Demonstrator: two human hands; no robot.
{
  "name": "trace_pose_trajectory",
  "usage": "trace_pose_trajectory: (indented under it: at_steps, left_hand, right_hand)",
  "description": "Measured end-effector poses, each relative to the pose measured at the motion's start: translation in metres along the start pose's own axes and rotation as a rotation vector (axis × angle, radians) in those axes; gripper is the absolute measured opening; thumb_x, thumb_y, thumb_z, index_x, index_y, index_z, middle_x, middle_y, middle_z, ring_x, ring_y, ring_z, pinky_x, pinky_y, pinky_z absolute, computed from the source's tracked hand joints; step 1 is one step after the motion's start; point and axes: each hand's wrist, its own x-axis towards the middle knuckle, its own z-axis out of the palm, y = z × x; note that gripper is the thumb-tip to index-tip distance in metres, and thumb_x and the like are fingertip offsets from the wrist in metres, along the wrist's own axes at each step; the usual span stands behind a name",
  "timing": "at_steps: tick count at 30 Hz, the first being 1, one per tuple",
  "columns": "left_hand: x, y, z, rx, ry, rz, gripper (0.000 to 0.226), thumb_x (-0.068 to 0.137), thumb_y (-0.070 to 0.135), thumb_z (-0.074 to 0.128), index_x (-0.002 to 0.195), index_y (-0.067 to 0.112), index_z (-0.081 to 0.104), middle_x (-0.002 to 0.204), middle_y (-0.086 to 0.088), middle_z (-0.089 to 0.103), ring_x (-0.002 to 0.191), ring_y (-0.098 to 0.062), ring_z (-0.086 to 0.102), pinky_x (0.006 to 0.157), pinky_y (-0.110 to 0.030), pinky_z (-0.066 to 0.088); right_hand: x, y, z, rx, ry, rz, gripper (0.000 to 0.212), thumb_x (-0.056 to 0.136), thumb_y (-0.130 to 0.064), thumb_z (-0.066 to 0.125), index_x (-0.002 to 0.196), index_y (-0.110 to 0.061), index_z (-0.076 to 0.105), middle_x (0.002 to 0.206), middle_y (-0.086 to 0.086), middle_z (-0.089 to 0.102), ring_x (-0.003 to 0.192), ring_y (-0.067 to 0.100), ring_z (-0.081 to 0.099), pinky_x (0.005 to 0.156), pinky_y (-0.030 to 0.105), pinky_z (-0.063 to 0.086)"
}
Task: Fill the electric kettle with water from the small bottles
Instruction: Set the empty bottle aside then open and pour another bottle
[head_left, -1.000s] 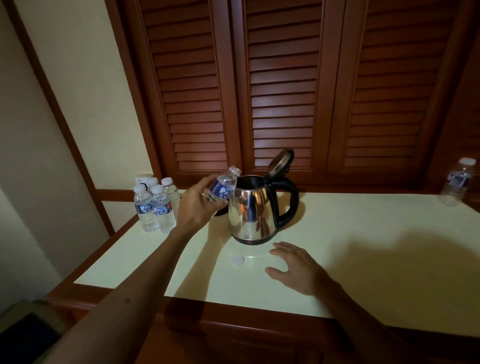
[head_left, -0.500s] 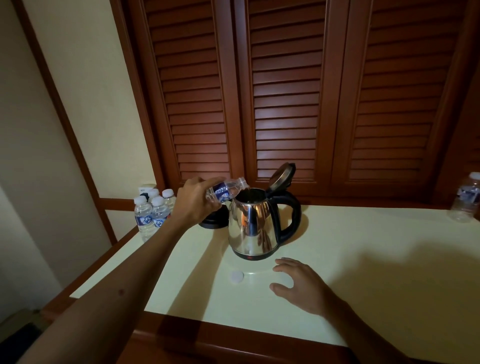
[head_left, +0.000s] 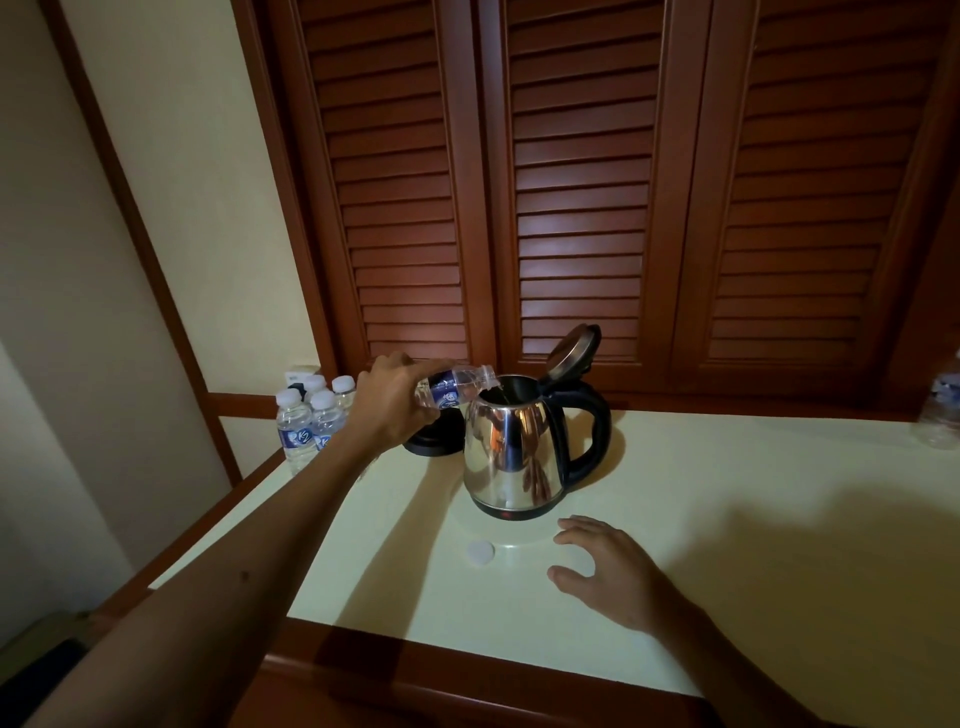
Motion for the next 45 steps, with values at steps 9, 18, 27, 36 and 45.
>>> trace_pose_trajectory:
  at_steps: [9,18,27,36,45]
  left_hand:
    - [0.003,-0.002,-0.003,0.090,-0.006,0.050,0.059,0.082,0.023,0.075,0.137,0.032,0.056,0.112,-0.013,0.059,0.105,-0.032,0.048,0.076,-0.035,0.032]
    - [0.003,0.003,-0.014,0.123,-0.054,0.045,0.061,0.088,0.024,0.070,0.143,0.037,0.048,0.119,-0.013,0.054,0.111,-0.031,0.044,0.081,-0.035,0.031]
    - [0.006,0.005,-0.017,0.120,-0.077,0.042,0.063,0.087,0.024,0.072,0.142,0.039,0.047,0.123,-0.010,0.052,0.114,-0.027,0.042,0.086,-0.035,0.030]
    - [0.008,0.008,-0.023,0.147,-0.078,0.054,0.060,0.087,0.026,0.071,0.141,0.039,0.048,0.121,-0.009,0.051,0.114,-0.025,0.041,0.082,-0.032,0.025]
    - [0.015,0.010,-0.021,0.167,-0.068,0.086,0.060,0.087,0.027,0.069,0.142,0.038,0.048,0.121,-0.008,0.051,0.114,-0.025,0.040,0.083,-0.034,0.025]
  right_hand:
    - [0.001,0.000,0.002,0.000,0.031,0.001,0.054,0.082,-0.056,0.061,0.126,-0.025,0.060,0.142,-0.014,0.048,0.132,-0.002,0.037,0.106,0.014,0.024]
    - [0.002,0.002,0.002,0.016,0.033,0.005,0.050,0.082,-0.053,0.064,0.124,-0.026,0.061,0.141,-0.015,0.049,0.130,-0.003,0.038,0.102,0.010,0.021]
    - [0.002,0.004,0.006,0.029,0.064,0.009,0.046,0.080,-0.050,0.068,0.119,-0.026,0.064,0.138,-0.016,0.051,0.125,-0.008,0.038,0.101,0.008,0.020]
    - [0.002,0.007,0.006,0.059,0.086,0.015,0.041,0.079,-0.047,0.070,0.114,-0.028,0.066,0.135,-0.018,0.052,0.119,-0.012,0.035,0.100,0.006,0.018]
    - [0.002,0.007,0.007,0.067,0.115,0.010,0.038,0.078,-0.043,0.072,0.111,-0.025,0.068,0.131,-0.018,0.055,0.116,-0.014,0.037,0.090,-0.007,0.014]
